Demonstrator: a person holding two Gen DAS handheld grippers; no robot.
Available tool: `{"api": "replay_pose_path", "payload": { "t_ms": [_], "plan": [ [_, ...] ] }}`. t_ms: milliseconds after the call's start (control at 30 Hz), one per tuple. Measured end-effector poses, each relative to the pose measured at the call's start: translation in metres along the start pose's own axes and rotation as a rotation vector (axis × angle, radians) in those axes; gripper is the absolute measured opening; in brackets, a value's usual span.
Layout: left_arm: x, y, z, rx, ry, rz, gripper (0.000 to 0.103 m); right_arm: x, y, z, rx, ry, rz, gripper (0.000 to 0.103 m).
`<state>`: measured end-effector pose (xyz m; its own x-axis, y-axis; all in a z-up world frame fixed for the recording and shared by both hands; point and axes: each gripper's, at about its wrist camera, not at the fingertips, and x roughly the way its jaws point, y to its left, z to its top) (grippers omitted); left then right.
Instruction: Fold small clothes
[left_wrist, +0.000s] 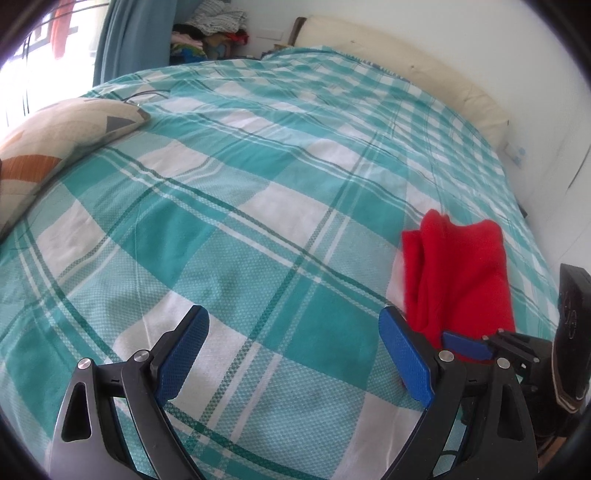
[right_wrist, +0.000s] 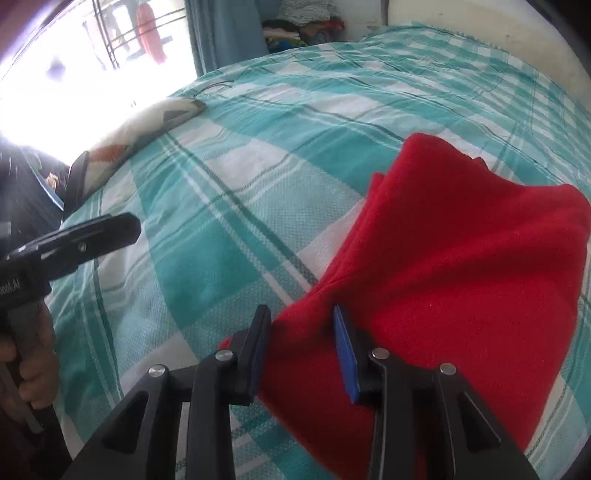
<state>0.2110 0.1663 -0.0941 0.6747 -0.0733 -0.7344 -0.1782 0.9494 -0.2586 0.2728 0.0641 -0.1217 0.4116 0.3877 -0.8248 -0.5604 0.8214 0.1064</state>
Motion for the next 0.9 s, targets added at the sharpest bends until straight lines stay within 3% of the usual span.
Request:
{"api": "replay_pose_path", "payload": {
  "t_ms": [100,233,400,633,700,733,900],
  "plan": [
    [-0.002,0.000,0.001,-0.005,-0.003,-0.012,0.094,-0.042,-0.014,-0.010,0.078,-0.058,0.069,0.035],
    [-0.002,-0.006,0.000,0.006,0.001,-0.025,0.094,-0.091,-0.050,-0.034,0.178,-0.101,-0.012,0.035],
    [0.001,-0.017,-0.005,0.030,0.015,-0.039,0.094,-0.060,-0.072,-0.086,0.233,0.082,-0.067,0.035],
    [-0.002,-0.029,-0.011,0.094,0.006,-0.010,0.094,-0.089,-0.062,-0.118,0.267,-0.021,-0.131,0.036],
    [-0.005,-0.034,-0.012,0.115,-0.008,-0.003,0.094,-0.103,-0.058,-0.126,0.283,-0.073,-0.153,0.063],
    [-0.006,-0.036,-0.013,0.129,-0.013,0.003,0.094,-0.111,-0.056,-0.131,0.290,-0.105,-0.168,0.068],
    [-0.006,-0.045,-0.015,0.176,-0.022,0.027,0.094,-0.129,-0.050,-0.148,0.309,-0.157,-0.251,0.071]
  ]
}}
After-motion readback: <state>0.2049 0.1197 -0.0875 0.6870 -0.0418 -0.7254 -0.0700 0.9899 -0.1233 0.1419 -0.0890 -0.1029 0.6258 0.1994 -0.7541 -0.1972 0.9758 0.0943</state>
